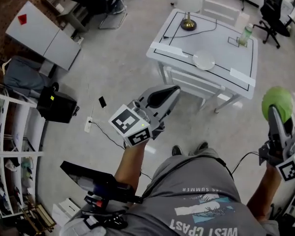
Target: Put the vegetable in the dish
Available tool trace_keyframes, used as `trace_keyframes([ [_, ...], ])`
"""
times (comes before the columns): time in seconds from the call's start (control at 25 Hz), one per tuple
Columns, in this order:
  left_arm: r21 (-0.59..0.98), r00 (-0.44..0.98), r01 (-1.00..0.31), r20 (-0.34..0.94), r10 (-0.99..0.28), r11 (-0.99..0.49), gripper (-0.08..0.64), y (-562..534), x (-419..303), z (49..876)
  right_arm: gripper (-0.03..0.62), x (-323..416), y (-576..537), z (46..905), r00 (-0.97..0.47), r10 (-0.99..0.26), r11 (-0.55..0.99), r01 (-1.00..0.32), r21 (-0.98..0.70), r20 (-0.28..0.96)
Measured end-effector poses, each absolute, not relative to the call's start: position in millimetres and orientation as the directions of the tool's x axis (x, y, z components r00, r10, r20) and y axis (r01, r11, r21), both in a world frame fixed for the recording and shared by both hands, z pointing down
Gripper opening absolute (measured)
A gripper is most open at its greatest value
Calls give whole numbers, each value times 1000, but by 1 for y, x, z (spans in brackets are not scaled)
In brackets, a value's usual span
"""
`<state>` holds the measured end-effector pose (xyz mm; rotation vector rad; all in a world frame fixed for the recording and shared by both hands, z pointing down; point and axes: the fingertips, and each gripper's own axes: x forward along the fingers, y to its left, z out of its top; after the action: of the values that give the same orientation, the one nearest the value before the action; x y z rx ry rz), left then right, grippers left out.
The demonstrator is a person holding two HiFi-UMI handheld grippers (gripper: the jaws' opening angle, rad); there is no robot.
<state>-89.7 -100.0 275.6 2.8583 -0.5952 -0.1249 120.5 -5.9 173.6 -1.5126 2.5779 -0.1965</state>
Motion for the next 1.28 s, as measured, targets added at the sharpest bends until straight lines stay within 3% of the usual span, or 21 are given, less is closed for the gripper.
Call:
trace_keyframes([
  [1.28, 194, 823, -563, 45, -566, -803, 6, -204, 32, 290, 149, 227, -164, 209, -709, -701, 697, -658, -285, -74],
])
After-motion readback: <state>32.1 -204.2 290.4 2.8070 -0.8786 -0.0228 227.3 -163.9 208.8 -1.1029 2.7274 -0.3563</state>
